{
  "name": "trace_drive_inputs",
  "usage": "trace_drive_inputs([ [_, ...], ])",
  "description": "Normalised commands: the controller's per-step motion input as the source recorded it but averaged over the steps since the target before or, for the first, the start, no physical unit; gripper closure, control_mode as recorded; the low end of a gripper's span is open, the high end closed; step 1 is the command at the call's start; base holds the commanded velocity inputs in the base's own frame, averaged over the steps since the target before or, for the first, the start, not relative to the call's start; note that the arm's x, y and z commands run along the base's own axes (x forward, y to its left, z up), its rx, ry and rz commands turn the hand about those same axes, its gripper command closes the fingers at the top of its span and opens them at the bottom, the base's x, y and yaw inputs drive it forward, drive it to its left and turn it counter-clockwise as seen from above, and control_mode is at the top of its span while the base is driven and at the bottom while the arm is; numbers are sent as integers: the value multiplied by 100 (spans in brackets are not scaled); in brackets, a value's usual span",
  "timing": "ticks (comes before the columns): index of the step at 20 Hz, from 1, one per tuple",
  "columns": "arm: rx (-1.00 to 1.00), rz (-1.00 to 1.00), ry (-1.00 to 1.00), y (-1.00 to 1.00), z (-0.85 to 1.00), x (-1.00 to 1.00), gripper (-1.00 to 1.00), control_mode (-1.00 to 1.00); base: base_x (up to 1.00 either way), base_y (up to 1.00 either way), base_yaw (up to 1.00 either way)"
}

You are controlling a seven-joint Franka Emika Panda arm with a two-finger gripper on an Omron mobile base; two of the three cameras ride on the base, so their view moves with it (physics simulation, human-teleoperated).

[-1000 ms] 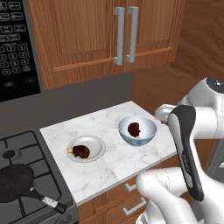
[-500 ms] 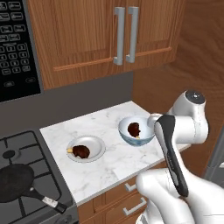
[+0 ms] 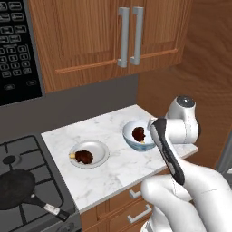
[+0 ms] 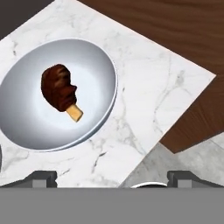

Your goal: Place one of the steaks on the plate and the other in the bowl. Then place the bowl in the fridge.

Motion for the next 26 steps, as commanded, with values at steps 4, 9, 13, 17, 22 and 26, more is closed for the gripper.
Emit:
trace_drive_inputs([
  [4, 0, 0, 6, -15, -31, 52, -100, -100, 0, 0, 0],
  [9, 0, 0, 7, -10, -33, 42, -100, -100, 0, 0, 0],
  [13, 1, 0, 6, -12, -31, 46, -100, -100, 0, 0, 0],
  [17, 1, 0, 4, -3, -33, 43, -100, -100, 0, 0, 0],
  [22, 3, 0, 1, 0, -37, 31, -100, -100, 0, 0, 0],
  [26, 5, 0, 0, 0, -38, 6, -100, -100, 0, 0, 0],
])
